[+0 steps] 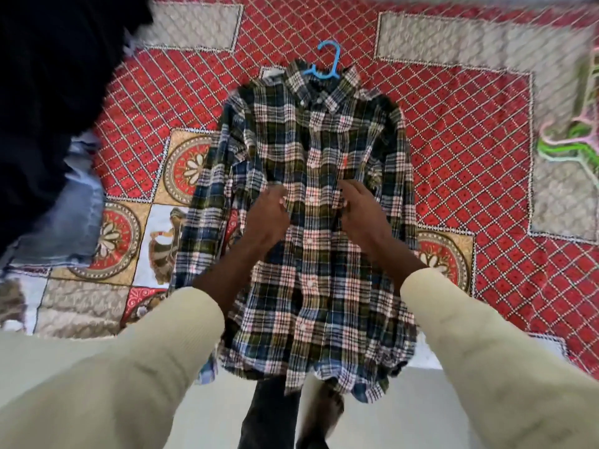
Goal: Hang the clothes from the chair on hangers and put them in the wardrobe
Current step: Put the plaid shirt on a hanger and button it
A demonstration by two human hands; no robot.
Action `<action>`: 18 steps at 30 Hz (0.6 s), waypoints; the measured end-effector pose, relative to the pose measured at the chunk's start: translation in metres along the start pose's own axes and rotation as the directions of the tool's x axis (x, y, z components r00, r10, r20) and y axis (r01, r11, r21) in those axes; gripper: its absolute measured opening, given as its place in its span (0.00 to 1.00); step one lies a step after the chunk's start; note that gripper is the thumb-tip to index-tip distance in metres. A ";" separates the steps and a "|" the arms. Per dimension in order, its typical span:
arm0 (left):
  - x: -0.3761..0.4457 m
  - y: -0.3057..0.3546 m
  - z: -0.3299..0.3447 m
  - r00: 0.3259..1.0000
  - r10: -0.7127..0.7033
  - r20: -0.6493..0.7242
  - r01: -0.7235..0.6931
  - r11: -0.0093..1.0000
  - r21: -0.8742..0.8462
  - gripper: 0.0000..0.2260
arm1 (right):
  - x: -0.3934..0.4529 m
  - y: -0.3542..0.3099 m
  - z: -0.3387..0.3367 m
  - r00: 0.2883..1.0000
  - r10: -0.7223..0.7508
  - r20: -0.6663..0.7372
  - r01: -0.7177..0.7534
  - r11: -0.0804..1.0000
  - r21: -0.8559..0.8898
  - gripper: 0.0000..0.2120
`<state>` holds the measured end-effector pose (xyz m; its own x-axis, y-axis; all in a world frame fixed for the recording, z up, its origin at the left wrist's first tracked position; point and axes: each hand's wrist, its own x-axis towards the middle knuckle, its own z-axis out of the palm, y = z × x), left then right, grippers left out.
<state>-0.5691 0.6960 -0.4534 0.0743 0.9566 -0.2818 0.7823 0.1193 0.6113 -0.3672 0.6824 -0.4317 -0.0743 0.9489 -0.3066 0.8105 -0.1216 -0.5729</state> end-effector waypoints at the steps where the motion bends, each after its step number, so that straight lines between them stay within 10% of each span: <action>1: 0.030 0.011 -0.005 1.000 0.018 0.012 -0.018 1.000 0.020 0.19 | 0.027 -0.001 -0.012 1.000 -0.002 -0.029 0.001 0.999 -0.037 0.32; 10: 0.251 0.070 -0.050 0.973 0.210 -0.097 -0.179 0.949 0.260 0.20 | 0.190 0.051 -0.045 0.965 0.234 0.122 -0.179 0.921 -0.346 0.27; 18: 0.340 0.082 -0.058 0.971 0.171 0.167 -0.212 0.938 0.273 0.16 | 0.215 0.052 -0.030 0.922 0.310 0.233 -0.168 0.860 -0.482 0.18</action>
<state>-0.5152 1.0468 -0.4562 0.3094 0.9048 -0.2926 0.8870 -0.1637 0.4319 -0.3231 0.8890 -0.5044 0.0477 0.7689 -0.6376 0.9895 -0.1234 -0.0748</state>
